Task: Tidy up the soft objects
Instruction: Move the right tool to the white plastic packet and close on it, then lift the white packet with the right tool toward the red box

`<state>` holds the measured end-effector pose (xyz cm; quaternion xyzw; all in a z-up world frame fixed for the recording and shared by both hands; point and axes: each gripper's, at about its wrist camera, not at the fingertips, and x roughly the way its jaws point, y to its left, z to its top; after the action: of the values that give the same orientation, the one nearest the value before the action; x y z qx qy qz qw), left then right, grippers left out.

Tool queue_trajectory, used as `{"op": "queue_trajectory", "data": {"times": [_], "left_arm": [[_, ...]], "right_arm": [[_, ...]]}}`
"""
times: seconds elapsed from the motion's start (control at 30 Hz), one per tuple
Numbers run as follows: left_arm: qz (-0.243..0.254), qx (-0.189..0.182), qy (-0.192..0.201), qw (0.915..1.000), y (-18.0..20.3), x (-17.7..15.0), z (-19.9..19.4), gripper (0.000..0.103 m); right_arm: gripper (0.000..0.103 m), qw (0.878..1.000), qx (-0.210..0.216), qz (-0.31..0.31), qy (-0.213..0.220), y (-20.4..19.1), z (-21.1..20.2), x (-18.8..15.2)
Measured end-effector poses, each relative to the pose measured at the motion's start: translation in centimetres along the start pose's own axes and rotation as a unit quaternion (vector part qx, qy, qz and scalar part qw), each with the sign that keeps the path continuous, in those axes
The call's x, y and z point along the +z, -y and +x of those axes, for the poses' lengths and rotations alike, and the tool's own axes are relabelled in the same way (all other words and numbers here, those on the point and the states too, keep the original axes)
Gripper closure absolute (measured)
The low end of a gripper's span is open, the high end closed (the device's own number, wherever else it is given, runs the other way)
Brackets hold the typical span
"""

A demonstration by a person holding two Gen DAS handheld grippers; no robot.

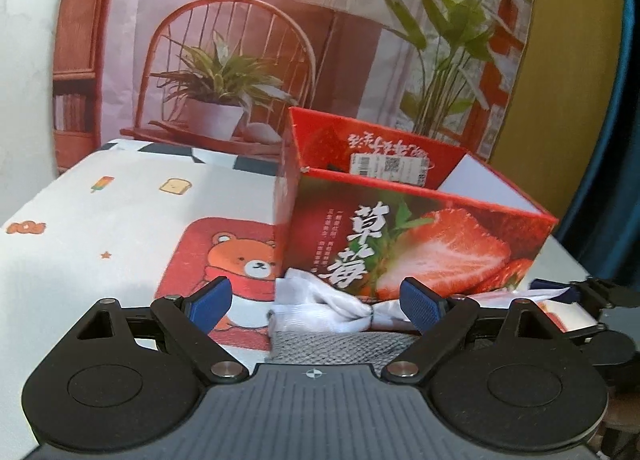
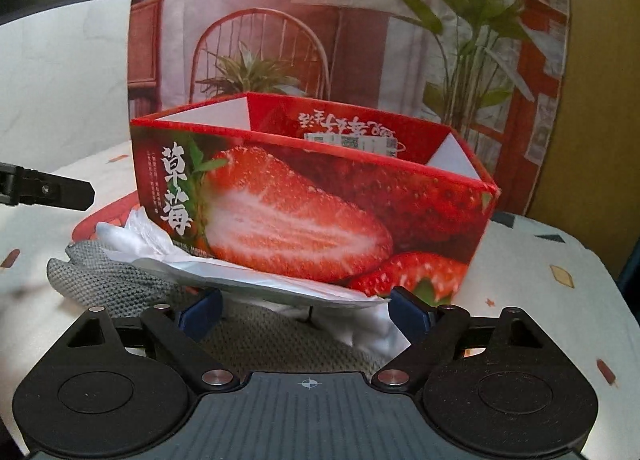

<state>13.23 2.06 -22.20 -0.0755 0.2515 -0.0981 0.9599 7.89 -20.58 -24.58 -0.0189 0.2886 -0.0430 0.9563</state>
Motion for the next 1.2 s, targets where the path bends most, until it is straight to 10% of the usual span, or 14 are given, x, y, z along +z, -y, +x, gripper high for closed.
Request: {"op": "queue_trajectory", "data": {"times": [0.43,0.87,1.2], "left_arm": [[0.076,-0.026,0.035,0.9962,2.3,0.8,0.9,0.015],[0.112,-0.058,0.017,0.9919,2.9,0.1,2.2,0.015],[0.207,-0.125,-0.014,0.9703,5.8,0.3,5.6,0.023]], "right_arm": [[0.048,1.000,0.013,-0.015,0.013,0.7,1.7,0.4],[0.053,0.998,0.029,0.044,0.023,2.6,2.1,0.1],[0.055,0.998,0.031,0.042,0.026,2.6,2.2,0.0]]}}
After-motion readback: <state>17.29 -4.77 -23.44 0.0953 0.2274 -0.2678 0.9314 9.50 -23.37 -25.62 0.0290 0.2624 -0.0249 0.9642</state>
